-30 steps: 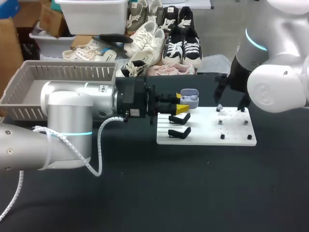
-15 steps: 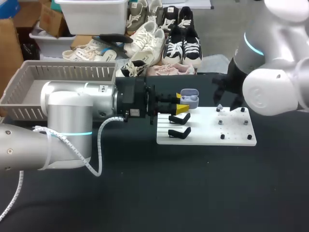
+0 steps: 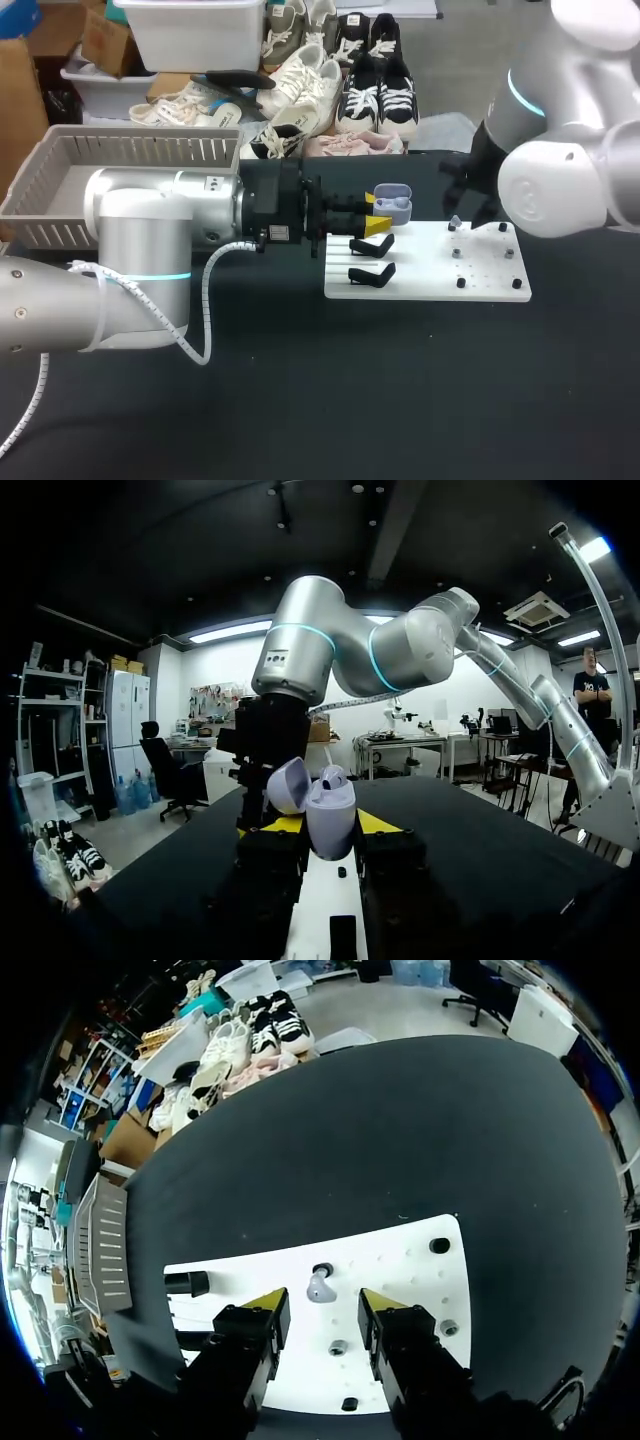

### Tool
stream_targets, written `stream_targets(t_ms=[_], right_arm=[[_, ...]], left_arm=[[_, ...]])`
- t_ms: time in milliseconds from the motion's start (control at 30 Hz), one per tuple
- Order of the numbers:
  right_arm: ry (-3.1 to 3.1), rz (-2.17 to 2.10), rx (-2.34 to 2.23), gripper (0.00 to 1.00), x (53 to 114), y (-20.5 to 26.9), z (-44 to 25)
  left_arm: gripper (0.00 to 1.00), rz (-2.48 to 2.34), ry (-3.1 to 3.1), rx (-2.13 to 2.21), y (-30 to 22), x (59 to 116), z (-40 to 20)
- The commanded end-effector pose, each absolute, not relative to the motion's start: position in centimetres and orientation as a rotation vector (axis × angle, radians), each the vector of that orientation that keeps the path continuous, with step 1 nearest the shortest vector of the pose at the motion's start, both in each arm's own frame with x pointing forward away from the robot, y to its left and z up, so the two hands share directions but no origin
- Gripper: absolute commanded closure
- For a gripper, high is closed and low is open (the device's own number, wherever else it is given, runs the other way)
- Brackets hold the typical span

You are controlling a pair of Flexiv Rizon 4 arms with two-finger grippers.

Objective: Pick up each earbud case from the left stands, insert the matching earbuds, close the lid, and place the case in the box.

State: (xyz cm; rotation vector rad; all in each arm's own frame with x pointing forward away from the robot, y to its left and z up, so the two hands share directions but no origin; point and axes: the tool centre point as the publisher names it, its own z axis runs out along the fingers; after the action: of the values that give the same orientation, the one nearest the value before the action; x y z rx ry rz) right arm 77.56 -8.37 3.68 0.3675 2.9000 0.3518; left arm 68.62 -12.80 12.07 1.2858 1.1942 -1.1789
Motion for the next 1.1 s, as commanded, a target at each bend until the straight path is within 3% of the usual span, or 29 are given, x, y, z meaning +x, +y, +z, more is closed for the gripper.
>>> stream_targets(t_ms=[33, 933, 1100], right_arm=[[2.905, 0.351, 0.368, 0.58, 77.7, -8.3, 3.6], [2.915, 0.358, 0.396, 0.66, 78.1, -8.1, 2.6], [2.917, 0.358, 0.394, 0.74, 78.1, -7.8, 2.6]], left_arm=[[1.0, -1.177, 1.193, 1.284, -12.8, 68.6, 12.0], [1.0, -1.177, 1.193, 1.284, -12.8, 68.6, 12.0], [1.0, -1.177, 1.193, 1.284, -12.8, 68.6, 12.0]])
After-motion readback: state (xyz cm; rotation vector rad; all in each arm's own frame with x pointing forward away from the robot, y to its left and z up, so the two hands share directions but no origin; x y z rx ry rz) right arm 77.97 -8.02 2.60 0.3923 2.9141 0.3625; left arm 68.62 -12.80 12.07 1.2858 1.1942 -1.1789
